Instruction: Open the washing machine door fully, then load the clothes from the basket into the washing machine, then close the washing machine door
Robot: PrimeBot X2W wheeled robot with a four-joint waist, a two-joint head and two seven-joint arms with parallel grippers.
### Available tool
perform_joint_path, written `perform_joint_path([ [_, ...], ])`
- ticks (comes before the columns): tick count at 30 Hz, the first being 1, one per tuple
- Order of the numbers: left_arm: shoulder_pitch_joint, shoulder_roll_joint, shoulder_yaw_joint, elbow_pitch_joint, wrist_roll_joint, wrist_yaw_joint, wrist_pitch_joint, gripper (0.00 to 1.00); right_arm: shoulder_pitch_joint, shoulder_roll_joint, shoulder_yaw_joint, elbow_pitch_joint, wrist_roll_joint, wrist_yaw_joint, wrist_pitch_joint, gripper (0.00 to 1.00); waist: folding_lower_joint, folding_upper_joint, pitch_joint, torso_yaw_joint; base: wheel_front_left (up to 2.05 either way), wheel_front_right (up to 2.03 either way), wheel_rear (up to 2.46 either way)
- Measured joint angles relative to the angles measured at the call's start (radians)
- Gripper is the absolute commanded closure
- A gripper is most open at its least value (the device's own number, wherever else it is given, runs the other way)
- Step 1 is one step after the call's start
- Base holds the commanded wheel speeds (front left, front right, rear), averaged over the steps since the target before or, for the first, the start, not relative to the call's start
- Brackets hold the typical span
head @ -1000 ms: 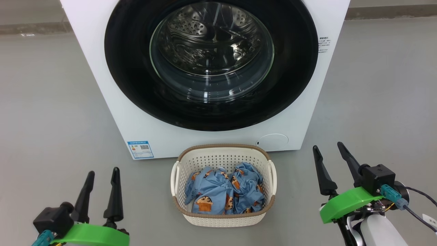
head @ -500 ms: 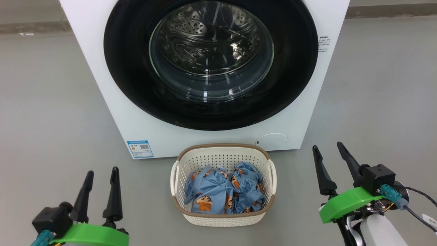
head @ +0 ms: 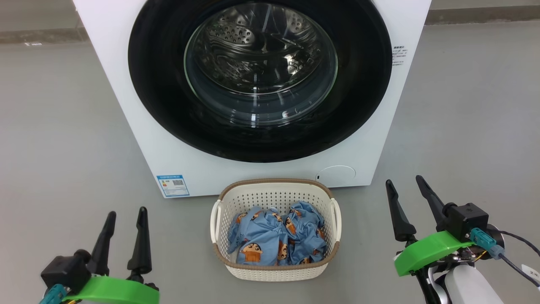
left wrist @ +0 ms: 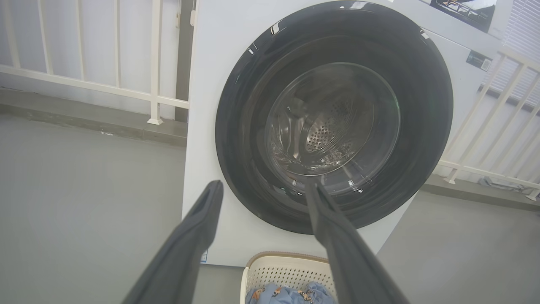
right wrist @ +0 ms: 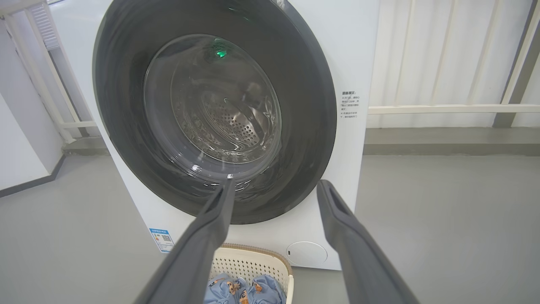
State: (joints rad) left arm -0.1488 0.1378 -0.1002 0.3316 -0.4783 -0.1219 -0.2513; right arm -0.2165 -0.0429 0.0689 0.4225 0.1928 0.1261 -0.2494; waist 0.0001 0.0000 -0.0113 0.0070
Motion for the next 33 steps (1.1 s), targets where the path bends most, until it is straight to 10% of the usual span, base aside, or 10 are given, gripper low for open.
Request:
perform_joint_path([
  [33, 0.000, 0.002, -0.011, 0.013, 0.005, 0.000, -0.004, 0.00, -0.002, -0.003, 0.006, 0.003, 0.001, 0.000, 0.000, 0.00, -0.0001, 0.0000, -0.006, -0.003, 0.73, 0.73, -1.46],
])
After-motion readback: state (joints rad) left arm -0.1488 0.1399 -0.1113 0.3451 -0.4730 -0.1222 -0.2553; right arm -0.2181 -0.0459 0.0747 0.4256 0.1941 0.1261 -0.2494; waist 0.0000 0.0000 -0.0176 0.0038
